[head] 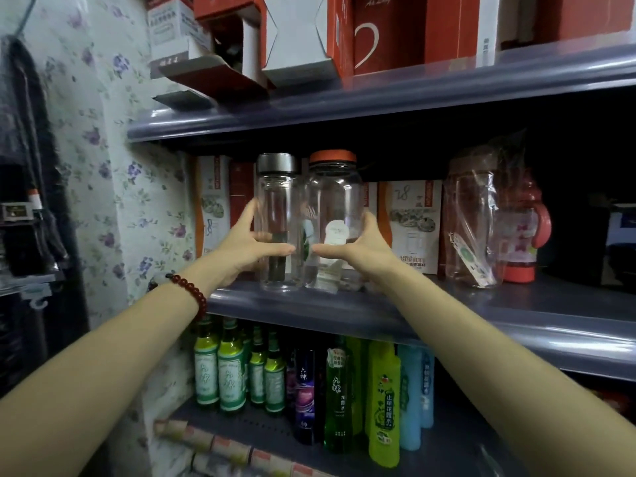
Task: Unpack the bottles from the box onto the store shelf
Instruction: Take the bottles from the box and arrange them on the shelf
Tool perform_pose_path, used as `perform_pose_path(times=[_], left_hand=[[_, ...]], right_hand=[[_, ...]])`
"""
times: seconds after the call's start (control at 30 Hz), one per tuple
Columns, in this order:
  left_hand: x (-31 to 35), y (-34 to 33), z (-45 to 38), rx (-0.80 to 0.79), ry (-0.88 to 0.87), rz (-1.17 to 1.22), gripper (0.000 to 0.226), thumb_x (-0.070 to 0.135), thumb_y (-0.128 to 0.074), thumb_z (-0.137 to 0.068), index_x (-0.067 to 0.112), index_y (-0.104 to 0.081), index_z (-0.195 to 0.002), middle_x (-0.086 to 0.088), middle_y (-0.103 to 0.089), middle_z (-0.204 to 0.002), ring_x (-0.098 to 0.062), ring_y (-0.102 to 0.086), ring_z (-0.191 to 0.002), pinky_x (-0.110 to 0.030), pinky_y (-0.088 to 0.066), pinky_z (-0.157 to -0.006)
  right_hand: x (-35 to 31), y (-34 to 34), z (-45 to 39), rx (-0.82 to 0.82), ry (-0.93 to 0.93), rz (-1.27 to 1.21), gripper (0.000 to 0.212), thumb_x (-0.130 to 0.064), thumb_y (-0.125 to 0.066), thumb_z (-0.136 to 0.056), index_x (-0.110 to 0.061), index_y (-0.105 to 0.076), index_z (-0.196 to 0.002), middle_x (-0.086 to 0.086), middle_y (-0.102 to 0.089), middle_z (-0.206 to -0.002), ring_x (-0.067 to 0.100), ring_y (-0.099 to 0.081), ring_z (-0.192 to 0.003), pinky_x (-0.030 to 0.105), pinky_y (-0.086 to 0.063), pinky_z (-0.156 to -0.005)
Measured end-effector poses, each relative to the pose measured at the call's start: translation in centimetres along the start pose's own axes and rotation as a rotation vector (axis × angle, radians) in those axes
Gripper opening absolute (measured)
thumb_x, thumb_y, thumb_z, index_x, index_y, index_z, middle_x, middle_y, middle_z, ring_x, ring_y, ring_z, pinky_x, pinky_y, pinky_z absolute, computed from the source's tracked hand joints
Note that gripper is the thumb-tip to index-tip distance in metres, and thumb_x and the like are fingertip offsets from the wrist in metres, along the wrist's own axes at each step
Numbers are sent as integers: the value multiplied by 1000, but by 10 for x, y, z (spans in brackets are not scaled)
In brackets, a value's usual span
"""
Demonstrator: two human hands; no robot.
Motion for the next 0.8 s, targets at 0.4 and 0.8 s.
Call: perform_pose_path(times=[0.4, 0.8], left_hand=[[-19, 43, -2, 88, 0, -94, 117, 19, -82, -71, 33, 2, -151, -3, -18, -159, -24, -27, -143, -43, -28, -112], [-11, 38, 47, 192, -10, -747, 69, 37, -64, -87, 10, -35, -144, -13, -62, -119, -25, -60, -107, -29, -47, -86]], right_hand=[[3, -61, -26, -11, -82, 47, 121, -37, -89, -63, -14, -10, -151, 11, -36, -151, 31, -40, -136, 43, -36, -110], [0, -47, 7, -71, -16, 720, 41, -39, -74, -80, -18, -40, -71, 8, -60, -94, 26, -60, -84, 35, -51, -62]])
Point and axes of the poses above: each hand's wrist, its own z-axis away from the middle knuckle, its own y-axis out of the back of the hand, x = y × z, the point moved 4 cm from there along -z, towards the middle knuckle
